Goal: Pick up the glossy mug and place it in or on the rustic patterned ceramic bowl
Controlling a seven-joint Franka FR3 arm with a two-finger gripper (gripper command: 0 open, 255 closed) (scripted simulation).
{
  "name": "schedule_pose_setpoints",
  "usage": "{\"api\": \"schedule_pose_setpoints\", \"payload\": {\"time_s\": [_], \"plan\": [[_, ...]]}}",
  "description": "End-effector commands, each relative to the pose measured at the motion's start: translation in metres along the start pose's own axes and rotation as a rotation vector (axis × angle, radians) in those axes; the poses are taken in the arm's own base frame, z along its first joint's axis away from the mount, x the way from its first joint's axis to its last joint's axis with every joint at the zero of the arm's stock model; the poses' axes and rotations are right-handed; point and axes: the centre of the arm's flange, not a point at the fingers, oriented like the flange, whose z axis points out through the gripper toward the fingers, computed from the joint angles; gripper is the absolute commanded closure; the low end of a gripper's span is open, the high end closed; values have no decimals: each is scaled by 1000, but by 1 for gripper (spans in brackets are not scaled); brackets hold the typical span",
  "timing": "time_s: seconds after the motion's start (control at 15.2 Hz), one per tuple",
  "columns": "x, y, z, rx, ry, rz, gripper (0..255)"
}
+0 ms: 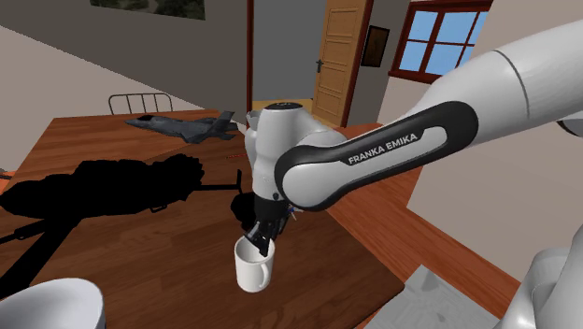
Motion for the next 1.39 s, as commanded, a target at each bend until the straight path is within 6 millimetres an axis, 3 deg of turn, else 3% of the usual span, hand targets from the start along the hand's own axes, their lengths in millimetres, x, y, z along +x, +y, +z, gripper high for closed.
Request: {"api": "schedule_pose_setpoints", "payload": {"time_s": [0.0, 1.32], "plan": [[1, -1, -11, 0, 0, 0, 255], [1, -7, -116, 0, 0, 0, 255]]}}
